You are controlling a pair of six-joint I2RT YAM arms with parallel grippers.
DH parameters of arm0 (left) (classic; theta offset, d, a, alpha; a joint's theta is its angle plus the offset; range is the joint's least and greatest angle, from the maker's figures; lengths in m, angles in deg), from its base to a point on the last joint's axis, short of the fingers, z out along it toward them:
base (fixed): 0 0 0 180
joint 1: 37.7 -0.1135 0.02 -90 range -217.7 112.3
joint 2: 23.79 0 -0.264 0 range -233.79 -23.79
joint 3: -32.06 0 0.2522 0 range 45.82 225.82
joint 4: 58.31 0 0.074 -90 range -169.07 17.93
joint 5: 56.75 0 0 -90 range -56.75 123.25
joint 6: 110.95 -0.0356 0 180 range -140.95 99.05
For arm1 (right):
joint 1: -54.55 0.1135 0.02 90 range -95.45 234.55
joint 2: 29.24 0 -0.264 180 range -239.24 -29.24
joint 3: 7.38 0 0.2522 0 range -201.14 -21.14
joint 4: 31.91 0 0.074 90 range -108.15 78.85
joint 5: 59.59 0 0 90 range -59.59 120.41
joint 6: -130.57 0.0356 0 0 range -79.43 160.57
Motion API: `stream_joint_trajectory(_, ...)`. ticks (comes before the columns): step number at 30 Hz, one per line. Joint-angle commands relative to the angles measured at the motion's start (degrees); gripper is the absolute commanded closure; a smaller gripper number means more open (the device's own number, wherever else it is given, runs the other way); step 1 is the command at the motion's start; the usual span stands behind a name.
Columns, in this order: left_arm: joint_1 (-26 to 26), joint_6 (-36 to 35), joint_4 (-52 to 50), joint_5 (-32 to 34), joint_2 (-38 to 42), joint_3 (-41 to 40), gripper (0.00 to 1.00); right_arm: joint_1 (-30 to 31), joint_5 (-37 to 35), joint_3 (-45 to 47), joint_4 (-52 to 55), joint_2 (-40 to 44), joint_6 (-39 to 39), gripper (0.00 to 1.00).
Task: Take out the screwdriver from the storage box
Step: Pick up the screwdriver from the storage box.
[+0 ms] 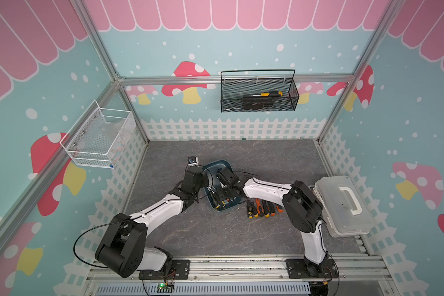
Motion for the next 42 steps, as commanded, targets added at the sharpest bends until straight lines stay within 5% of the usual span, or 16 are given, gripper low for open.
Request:
stream_joint_trajectory(1, 1.4, 0.1, -2.2, -6.2, 1.1, -1.3, 1.00, -2.3, -10.9, 2.8, 1.5, -3.6, 2.6, 0.75)
stream_joint_trajectory(12, 1.4, 0.2, -2.2, -6.2, 1.3, -1.5, 1.00, -2.3, -13.0, 5.9, -1.6, -1.0, 4.8, 0.84)
stream_joint_trajectory(25, 1.4, 0.2, -2.5, -6.3, 1.5, -1.4, 1.00, -2.6, -12.9, 2.7, -0.8, -4.8, 4.2, 0.80)
stream_joint_trajectory(32, 1.4, 0.0, -2.7, -6.2, 1.6, -1.4, 1.00, -3.1, -11.7, 2.6, -0.4, -5.1, 3.6, 0.94)
stream_joint_trajectory(42, 1.2, -0.1, -3.1, -6.1, 1.7, -1.3, 1.00, -3.1, -6.0, 4.4, -7.2, -1.4, -4.5, 1.00)
